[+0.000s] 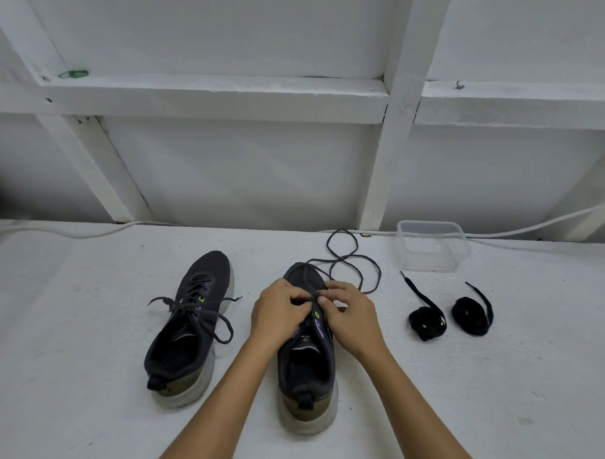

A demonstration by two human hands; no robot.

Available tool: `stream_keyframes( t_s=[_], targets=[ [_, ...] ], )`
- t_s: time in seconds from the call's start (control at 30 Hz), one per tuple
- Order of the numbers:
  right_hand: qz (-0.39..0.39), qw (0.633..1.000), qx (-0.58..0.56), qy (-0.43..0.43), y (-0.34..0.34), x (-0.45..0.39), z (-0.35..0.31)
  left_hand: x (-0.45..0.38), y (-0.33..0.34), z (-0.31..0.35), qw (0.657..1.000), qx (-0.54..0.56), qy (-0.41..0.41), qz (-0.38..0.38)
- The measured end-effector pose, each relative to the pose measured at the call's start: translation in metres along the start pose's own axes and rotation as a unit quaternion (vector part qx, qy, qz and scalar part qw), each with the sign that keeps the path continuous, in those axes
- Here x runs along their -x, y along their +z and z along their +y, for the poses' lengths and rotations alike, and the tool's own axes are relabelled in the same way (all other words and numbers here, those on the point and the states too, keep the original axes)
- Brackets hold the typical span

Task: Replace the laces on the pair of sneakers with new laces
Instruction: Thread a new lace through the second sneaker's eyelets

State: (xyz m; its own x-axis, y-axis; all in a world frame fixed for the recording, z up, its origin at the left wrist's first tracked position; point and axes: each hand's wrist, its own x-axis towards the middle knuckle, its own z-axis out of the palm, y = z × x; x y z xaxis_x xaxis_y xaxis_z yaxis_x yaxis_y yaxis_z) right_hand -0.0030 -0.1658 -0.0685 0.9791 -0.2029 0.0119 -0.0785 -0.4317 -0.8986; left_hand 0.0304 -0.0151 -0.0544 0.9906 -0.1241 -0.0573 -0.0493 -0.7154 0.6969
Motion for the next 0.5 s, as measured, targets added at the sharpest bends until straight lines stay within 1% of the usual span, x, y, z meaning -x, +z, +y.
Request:
stream_keyframes(
  t_s=[0.2,0.37,0.43,0.5],
  targets=[
    [-0.024,1.0,0.002,-0.01,-0.001,0.01,-0.011,0.0,-0.006,-0.002,1.0,0.001,0.017,-0.008],
    [-0.079,0.996,-0.026,0.026,-0.009,0.014,-0.025,0.001,-0.01,-0.001,1.0,0.023,0.018,-0.006],
    [-0.093,0.995,-0.034,0.019,-0.011,0.015,-0.025,0.002,-0.015,-0.003,0.997,0.075,-0.003,-0.011],
    [-0.093,0.994,-0.049,0.021,-0.011,0.014,-0.024,0.003,-0.023,-0.007,0.986,0.162,-0.018,-0.036]
  ],
)
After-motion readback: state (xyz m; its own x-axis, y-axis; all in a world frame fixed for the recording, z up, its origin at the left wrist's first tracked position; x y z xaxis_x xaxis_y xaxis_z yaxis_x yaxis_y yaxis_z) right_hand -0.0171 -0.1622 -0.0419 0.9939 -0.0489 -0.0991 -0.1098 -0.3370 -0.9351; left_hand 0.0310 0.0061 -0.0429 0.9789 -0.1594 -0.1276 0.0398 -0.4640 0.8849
